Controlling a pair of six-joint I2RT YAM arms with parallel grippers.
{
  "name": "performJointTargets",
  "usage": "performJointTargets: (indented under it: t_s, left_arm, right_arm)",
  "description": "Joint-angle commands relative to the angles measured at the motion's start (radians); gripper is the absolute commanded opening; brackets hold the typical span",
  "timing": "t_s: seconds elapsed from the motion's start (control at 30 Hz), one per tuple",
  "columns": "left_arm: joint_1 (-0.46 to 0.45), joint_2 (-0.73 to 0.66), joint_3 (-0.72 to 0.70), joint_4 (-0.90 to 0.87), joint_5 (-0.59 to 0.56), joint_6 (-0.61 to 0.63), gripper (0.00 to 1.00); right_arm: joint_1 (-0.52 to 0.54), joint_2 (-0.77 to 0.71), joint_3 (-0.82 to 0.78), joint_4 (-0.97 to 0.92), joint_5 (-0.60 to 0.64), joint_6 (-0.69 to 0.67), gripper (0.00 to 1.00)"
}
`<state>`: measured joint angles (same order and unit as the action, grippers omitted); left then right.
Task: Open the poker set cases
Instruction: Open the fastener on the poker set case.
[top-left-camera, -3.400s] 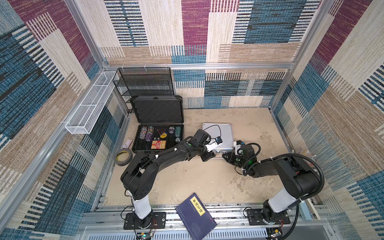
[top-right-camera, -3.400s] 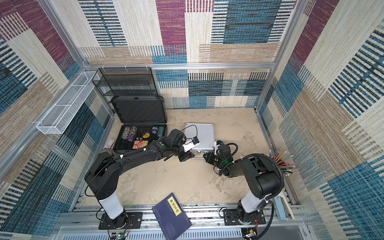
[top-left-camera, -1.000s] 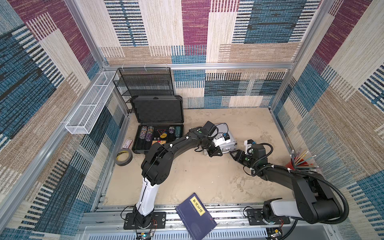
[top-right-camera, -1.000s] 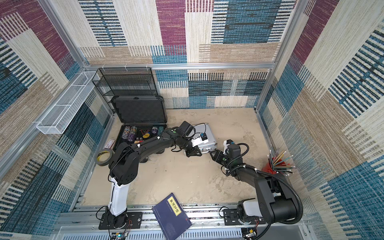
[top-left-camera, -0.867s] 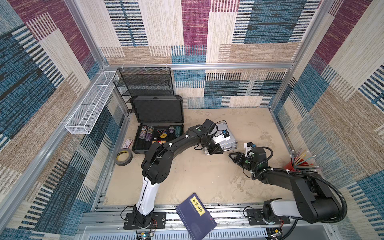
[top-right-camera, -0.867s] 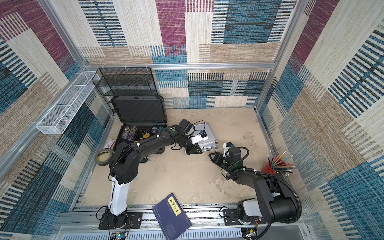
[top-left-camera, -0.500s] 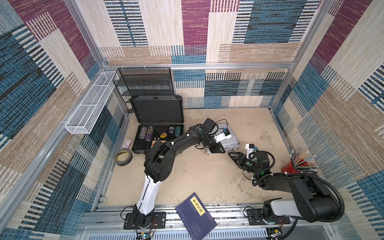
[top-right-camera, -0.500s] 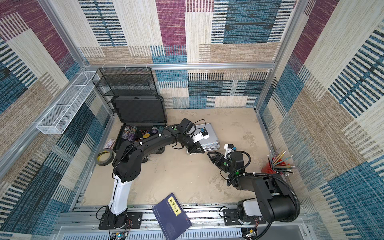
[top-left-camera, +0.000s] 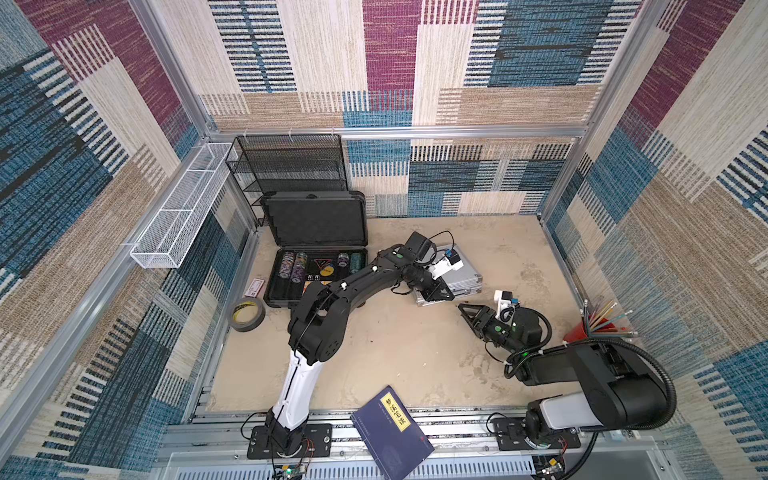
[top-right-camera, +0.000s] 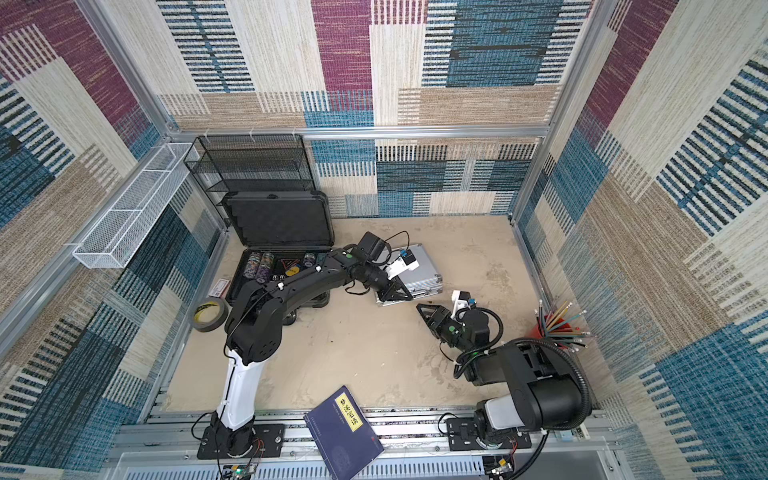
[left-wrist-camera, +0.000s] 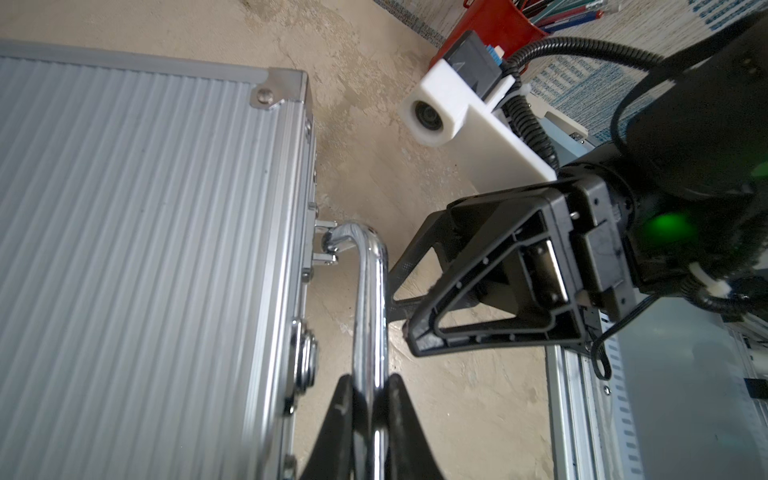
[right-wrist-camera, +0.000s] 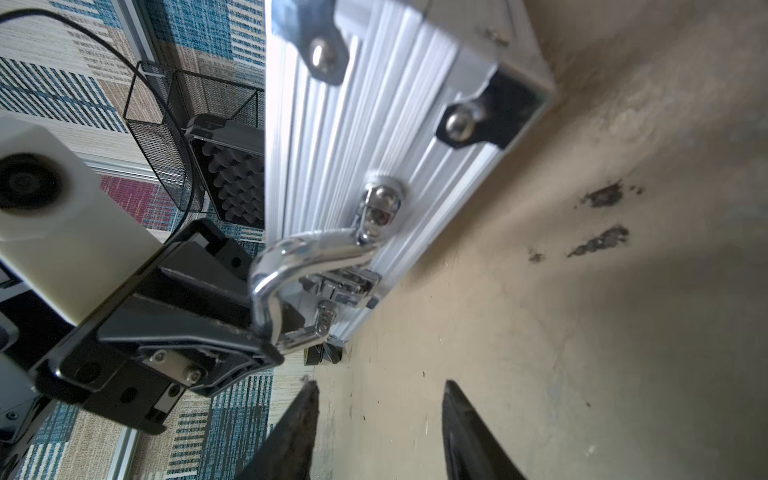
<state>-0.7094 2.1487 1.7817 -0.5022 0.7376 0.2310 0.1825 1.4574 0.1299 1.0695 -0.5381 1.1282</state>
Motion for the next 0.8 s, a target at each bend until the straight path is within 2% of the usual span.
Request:
performJointTargets:
  t_s: [0.0,0.27,0.77]
  left_arm:
    - [0.001,-0.006,0.014,0.146,0.141,-0.016,0.0]
    - [0.001,-0.003,0.018,0.156,0.145,-0.03,0.0]
    - [0.001,-0.002,0.004,0.183,0.166,-0.059,0.0]
  right_arm:
    - [0.005,0.049,-0.007,0.175,0.005,0.082,0.49]
    - [0.019,0.196,-0.026,0.442,0.02,0.194,0.48]
    - [0.033,0.309,0.005,0.6,0.042,0.255,0.46]
